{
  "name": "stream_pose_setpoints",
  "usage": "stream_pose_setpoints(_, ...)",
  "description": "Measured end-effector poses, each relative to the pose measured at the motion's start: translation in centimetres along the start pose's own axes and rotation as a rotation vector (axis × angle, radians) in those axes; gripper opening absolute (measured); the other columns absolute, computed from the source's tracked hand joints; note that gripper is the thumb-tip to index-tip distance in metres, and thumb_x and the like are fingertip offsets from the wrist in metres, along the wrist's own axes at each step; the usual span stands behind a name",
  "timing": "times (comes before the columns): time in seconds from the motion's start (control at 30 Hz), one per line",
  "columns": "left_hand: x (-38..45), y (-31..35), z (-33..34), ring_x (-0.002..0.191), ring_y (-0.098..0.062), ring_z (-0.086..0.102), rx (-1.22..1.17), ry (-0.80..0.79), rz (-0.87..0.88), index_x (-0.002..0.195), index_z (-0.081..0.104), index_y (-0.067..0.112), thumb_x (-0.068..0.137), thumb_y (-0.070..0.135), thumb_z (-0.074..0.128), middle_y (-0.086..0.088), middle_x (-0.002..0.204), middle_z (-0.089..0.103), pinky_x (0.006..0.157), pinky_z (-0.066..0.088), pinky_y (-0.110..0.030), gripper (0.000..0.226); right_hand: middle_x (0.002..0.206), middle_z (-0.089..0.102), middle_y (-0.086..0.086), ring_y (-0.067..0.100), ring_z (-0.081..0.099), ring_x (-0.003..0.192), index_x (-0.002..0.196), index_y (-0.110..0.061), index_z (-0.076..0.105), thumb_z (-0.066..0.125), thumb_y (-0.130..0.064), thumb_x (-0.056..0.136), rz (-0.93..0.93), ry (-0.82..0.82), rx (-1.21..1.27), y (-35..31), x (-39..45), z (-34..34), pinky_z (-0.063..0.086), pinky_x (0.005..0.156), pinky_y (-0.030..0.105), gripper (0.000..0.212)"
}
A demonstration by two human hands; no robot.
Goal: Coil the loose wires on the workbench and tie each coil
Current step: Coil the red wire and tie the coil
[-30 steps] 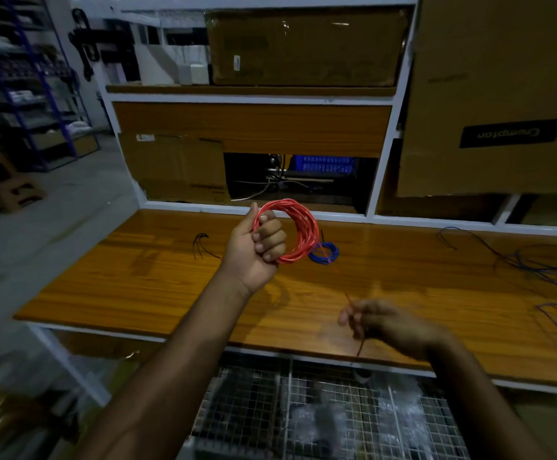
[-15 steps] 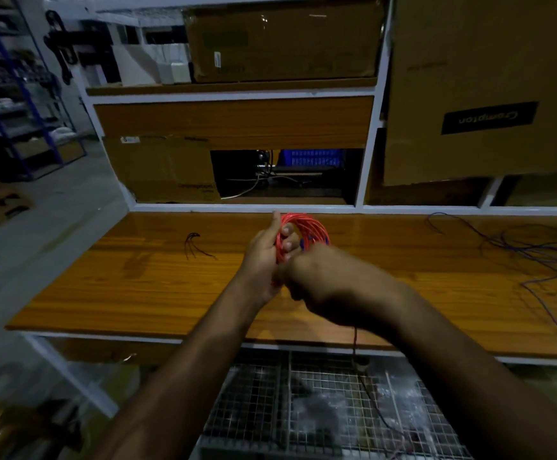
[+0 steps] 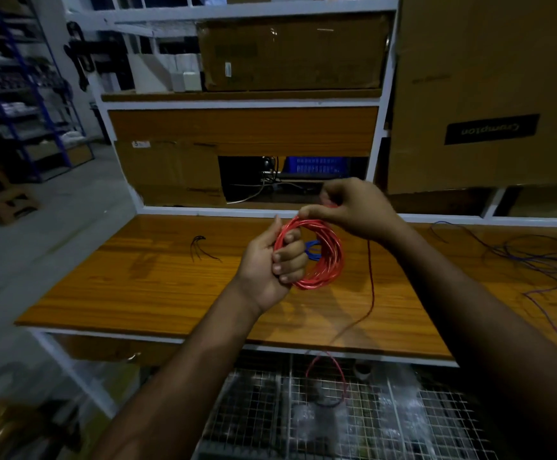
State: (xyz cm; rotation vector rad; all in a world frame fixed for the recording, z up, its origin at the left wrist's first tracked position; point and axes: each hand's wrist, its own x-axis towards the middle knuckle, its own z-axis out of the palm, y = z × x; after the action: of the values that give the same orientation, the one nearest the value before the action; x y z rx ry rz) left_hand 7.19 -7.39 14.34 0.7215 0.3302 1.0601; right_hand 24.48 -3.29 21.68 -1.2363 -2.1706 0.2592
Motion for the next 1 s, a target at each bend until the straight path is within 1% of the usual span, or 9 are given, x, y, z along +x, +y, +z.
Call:
stream_pose_setpoints(0.1,-0.2,0.7,-0.3,0.033,-0.003,0.029,-0.005,-0.044,0.023,0.072,0.048,0.017,0.1,0.045,0.037,0.009,0.044,0.032,0.035,0.017,-0.017,0.041,0.066,0.052,0.0,0.009,0.046,0.056,0.079,-0.013,0.059,0.056,-0.053,0.087,0.108,-0.192,0.466,2.2,-1.2,1.0,0.039,0.053,0.022,0.041)
stream_pose_setpoints(0.3,0.1,1.9,-1.5,0.035,-0.004,0.028,-0.154,0.023,0.163,0.07,0.047,0.018,0.104,0.042,0.032,0.008,0.045,0.032,0.04,0.015,-0.019,0.045,0.073,0.048,0.001,0.017,0.043,0.065,0.099,-0.005,0.055,0.043,-0.038,0.099,0.37,-0.437,0.811,7.0,-6.6,5.2,0.043,0.06,0.026,0.036)
stream_pose_setpoints(0.4,0.5,3.3,-2.4,0.036,-0.004,0.027,-0.144,0.126,0.254,0.069,0.048,0.018,0.105,0.042,0.031,0.009,0.046,0.031,0.041,0.017,-0.019,0.047,0.089,0.052,0.002,0.015,0.051,0.079,0.116,-0.015,0.061,0.038,-0.017,0.106,0.401,-0.534,0.644,6.7,-9.8,7.2,0.051,0.072,0.03,0.025)
stream_pose_setpoints(0.53,0.9,4.0,-2.9,0.036,-0.004,0.028,-0.06,0.252,0.293,0.071,0.045,0.018,0.106,0.043,0.032,0.009,0.046,0.031,0.039,0.019,-0.019,0.044,0.104,0.065,-0.001,0.008,0.062,0.086,0.133,-0.021,0.051,0.05,-0.001,0.098,0.293,-0.544,0.06,1.6,-12.8,8.6,0.056,0.077,0.029,0.041)
stream_pose_setpoints(0.63,1.1,3.0,-3.0,0.037,-0.004,0.029,-0.016,0.314,0.281,0.072,0.045,0.019,0.105,0.044,0.034,0.008,0.048,0.033,0.039,0.021,-0.018,0.043,0.104,0.064,0.009,0.019,0.065,0.089,0.113,-0.014,0.06,0.057,-0.009,0.097,0.125,-0.519,-0.295,-4.6,-13.4,8.9,0.058,0.076,0.033,0.017)
stream_pose_setpoints(0.77,0.6,2.2,-2.7,0.036,-0.004,0.031,0.041,0.314,0.232,0.074,0.044,0.019,0.106,0.042,0.033,0.009,0.048,0.035,0.038,0.025,-0.018,0.041,0.097,0.061,0.008,0.023,0.058,0.089,0.11,-0.013,0.058,0.05,-0.023,0.102,-0.092,-0.437,-0.296,-10.1,-11.3,7.0,0.043,0.068,0.033,0.015)
stream_pose_setpoints(0.87,-0.3,2.2,-3.1,0.038,-0.005,0.035,0.122,0.341,0.189,0.074,0.047,0.019,0.105,0.042,0.036,0.008,0.049,0.037,0.041,0.027,-0.019,0.04,0.09,0.06,0.002,0.011,0.054,0.071,0.119,-0.012,0.058,0.05,-0.007,0.1,-0.067,-0.584,-0.189,-11.7,-8.7,4.8,0.047,0.065,0.032,0.021)
stream_pose_setpoints(0.93,-1.2,2.3,-3.2,0.048,-0.009,0.047,0.172,0.326,0.136,0.077,0.057,0.016,0.101,0.047,0.042,0.005,0.057,0.05,0.051,0.035,-0.022,0.042,0.105,0.062,0.0,0.008,0.06,0.084,0.127,-0.017,0.057,0.052,-0.006,0.098,-0.069,-0.566,-0.275,-12.2,-7.0,3.5,0.054,0.076,0.025,0.032)
stream_pose_setpoints(1.0,-2.1,2.3,-3.2,0.073,-0.017,0.067,0.256,0.308,0.103,0.097,0.069,0.01,0.101,0.047,0.042,-0.008,0.083,0.071,0.067,0.052,-0.03,0.046,0.115,0.063,-0.002,0.009,0.063,0.1,0.127,-0.024,0.06,0.058,-0.013,0.096,-0.106,-0.408,-0.324,-12.5,-5.3,2.4,0.054,0.091,0.028,0.032)
